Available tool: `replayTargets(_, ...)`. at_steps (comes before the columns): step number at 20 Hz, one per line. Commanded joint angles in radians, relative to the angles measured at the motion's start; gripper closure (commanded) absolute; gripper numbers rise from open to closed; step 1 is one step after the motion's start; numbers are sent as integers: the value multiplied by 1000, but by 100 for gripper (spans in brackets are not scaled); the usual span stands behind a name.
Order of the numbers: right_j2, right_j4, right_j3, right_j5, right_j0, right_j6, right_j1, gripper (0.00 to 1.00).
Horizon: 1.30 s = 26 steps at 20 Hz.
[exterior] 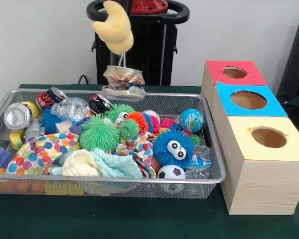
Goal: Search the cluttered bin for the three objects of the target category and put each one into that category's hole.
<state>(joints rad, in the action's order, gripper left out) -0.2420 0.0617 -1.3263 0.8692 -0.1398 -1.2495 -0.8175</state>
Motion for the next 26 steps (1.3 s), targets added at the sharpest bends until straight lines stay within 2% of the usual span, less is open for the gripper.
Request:
replayTargets(1, 18, 37, -4, 105, 16, -310, 60, 100)
replayTargets(9, 16, 28, -27, 95, 16, -309, 46, 100)
replayTargets(16, 27, 15, -81, 80, -40, -204, 3, 100)
replayTargets(22, 52, 8, -98, 79, -98, -120, -15, 100)
replayTargets(26, 70, 4, -117, 73, -127, -90, -31, 100)
